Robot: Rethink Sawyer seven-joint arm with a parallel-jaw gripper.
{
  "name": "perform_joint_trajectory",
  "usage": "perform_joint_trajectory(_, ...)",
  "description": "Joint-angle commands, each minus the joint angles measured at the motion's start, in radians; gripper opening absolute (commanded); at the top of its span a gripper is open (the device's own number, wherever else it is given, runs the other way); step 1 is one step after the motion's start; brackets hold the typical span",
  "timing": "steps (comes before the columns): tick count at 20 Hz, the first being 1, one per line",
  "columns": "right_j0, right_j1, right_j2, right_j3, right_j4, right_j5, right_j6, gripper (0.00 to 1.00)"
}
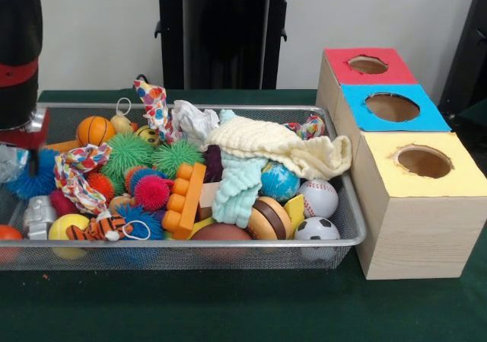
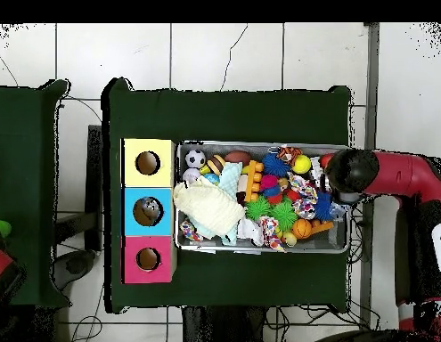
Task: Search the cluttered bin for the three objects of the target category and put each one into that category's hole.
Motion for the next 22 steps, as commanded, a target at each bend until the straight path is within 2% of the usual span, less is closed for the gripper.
perform_joint_trajectory(1,-0.012,-0.090,-0.025,0.122,0.003,0.108,-0.271,1.00)
perform_joint_trajectory(4,-0.024,-0.076,-0.021,0.140,0.007,0.090,-0.263,1.00)
perform_joint_trajectory(9,-0.028,0.017,-0.002,0.104,-0.005,0.032,-0.232,1.00)
perform_joint_trajectory(11,-0.033,0.032,0.006,0.102,0.004,0.019,-0.218,1.00)
perform_joint_trajectory(14,-0.053,0.024,0.029,0.136,0.035,-0.016,-0.201,1.00)
perform_joint_trajectory(17,-0.129,0.021,0.119,0.218,0.114,-0.154,-0.189,1.00)
perform_joint_trajectory(18,-0.144,0.020,0.137,0.234,0.132,-0.168,-0.191,1.00)
perform_joint_trajectory(22,-0.123,0.009,0.113,0.217,0.132,-0.094,-0.187,1.00)
